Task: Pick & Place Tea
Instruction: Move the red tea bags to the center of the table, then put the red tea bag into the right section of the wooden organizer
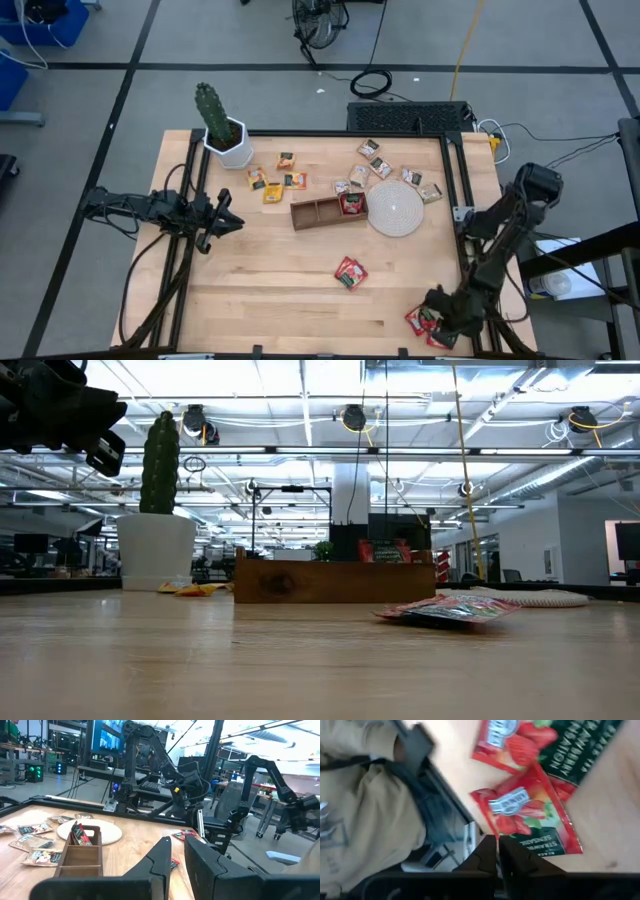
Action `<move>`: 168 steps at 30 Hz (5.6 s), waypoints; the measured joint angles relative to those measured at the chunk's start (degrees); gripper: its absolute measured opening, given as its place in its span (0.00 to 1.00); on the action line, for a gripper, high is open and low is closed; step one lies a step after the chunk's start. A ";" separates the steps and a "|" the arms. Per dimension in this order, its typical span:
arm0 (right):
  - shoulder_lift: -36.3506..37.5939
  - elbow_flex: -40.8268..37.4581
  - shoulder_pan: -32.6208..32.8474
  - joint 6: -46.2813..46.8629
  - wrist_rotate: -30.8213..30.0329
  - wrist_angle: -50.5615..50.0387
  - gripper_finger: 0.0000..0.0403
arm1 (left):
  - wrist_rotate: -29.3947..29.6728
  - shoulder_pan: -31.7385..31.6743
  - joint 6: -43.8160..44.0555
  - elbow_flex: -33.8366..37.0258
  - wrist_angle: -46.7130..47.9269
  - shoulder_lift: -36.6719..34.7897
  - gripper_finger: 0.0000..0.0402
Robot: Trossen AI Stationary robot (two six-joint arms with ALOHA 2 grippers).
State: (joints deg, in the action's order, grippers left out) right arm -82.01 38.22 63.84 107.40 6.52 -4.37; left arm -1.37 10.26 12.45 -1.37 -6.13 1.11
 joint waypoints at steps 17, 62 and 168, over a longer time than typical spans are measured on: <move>-10.12 -2.11 -7.08 -15.70 -3.52 5.64 0.00 | 0.00 0.00 0.00 0.00 -0.06 0.01 0.14; -7.37 2.20 -45.73 -95.58 -9.31 20.53 0.64 | 0.00 0.00 0.00 0.00 -0.04 0.02 0.14; -15.79 -8.96 -54.76 -95.07 -50.68 53.45 0.16 | 0.00 0.00 0.00 -0.02 -0.02 0.02 0.14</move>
State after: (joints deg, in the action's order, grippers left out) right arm -97.80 29.26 9.08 12.33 -44.16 49.08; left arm -1.37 10.26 12.45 -1.39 -6.15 1.13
